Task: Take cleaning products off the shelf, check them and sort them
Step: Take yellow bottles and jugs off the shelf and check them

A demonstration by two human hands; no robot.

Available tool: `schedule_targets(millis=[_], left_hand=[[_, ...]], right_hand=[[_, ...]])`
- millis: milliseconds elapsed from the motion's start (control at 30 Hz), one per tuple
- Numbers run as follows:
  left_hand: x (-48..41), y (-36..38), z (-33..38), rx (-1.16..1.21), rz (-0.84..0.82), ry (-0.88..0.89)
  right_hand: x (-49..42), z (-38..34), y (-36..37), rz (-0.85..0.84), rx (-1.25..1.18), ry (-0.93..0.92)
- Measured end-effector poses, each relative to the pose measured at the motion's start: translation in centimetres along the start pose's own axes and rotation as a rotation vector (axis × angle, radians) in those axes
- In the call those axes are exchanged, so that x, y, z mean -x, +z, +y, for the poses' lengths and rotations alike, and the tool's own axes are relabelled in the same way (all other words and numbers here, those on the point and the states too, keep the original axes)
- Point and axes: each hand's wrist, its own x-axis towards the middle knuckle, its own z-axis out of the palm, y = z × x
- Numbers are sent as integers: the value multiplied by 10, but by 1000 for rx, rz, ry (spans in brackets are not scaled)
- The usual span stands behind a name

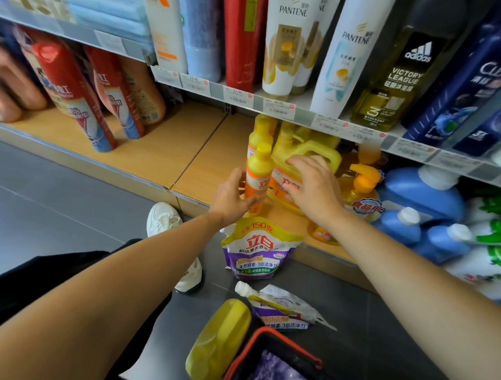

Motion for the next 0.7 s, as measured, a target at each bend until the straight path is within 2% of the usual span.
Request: schedule_targets(millis=[133, 333, 400, 600, 700], left_hand=[[-6, -7, -7, 34, -19, -16], [-6, 5, -10, 9, 95, -119], [-10, 4, -8, 15, 81, -130], [-15, -3, -5, 52, -39, -150], [-7, -8, -10, -89, -81, -209]], right_hand=[[21, 19, 10, -142, 292, -79], [22, 26, 17, -169, 459, -118], [23, 29, 16, -185, 500, -153], [22, 32, 9, -281, 438, -175], [25, 29, 1, -336, 275, -141]])
